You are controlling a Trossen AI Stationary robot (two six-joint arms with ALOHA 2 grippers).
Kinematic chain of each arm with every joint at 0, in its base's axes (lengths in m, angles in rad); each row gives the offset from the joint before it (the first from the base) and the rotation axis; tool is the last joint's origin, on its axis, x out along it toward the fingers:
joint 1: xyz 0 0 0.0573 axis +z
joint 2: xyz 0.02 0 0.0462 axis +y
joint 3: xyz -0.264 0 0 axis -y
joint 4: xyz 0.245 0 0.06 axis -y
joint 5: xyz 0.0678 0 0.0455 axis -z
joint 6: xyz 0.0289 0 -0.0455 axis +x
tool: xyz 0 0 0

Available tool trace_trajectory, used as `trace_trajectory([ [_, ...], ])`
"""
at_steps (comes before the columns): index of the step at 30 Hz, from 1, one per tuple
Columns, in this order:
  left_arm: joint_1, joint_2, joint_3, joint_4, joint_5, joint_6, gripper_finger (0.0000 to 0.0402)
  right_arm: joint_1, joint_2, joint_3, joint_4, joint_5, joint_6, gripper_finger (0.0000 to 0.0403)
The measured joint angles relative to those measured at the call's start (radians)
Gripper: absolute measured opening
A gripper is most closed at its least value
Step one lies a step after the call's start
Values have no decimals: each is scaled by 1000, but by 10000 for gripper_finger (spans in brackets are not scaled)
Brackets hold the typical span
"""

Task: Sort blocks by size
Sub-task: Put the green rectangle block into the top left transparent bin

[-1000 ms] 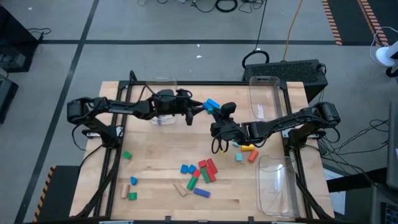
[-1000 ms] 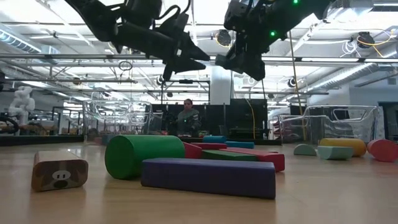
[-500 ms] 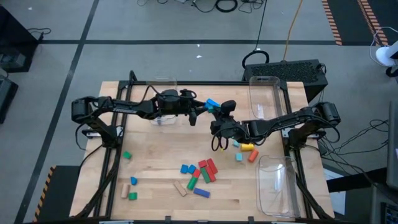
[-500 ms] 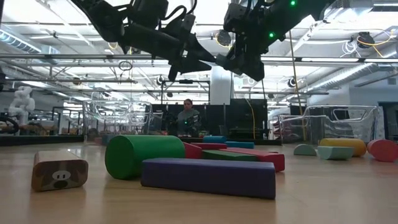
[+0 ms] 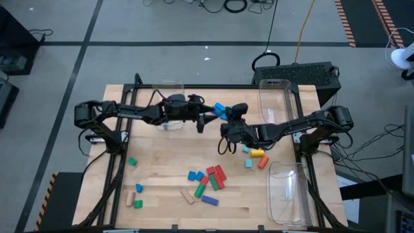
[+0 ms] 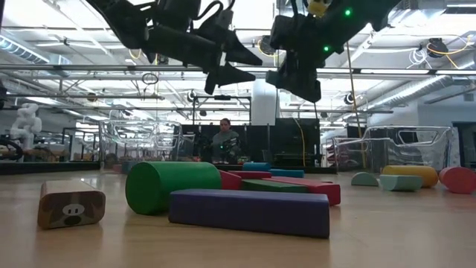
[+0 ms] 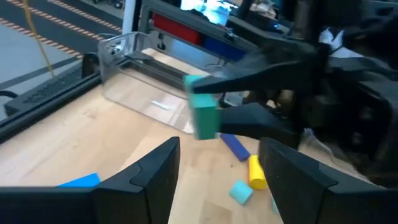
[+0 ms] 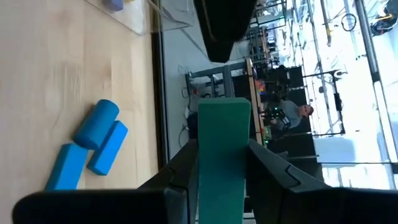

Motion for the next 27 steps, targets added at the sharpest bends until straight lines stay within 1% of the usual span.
trace_trajectory([
  [5, 2, 0, 0, 23, -18, -19, 222, -1, 0, 0, 11, -78, 22, 86],
  [9, -7, 20, 4, 52, -22, -19, 222, -9, 0, 0, 19, -88, 26, 86],
  [17, -13, 83, 34, 41, -26, -20, 222, -7, 0, 0, 79, -97, 9, 86],
  [22, -12, 88, 58, 46, -29, -18, 221, -7, 0, 0, 74, -99, 14, 86],
  [25, -12, 87, 66, 41, -29, -11, 210, -7, 0, 0, 73, -98, 14, 86],
  [27, -12, 87, 69, 41, -29, -11, 193, -7, 0, 0, 73, -97, 14, 86],
])
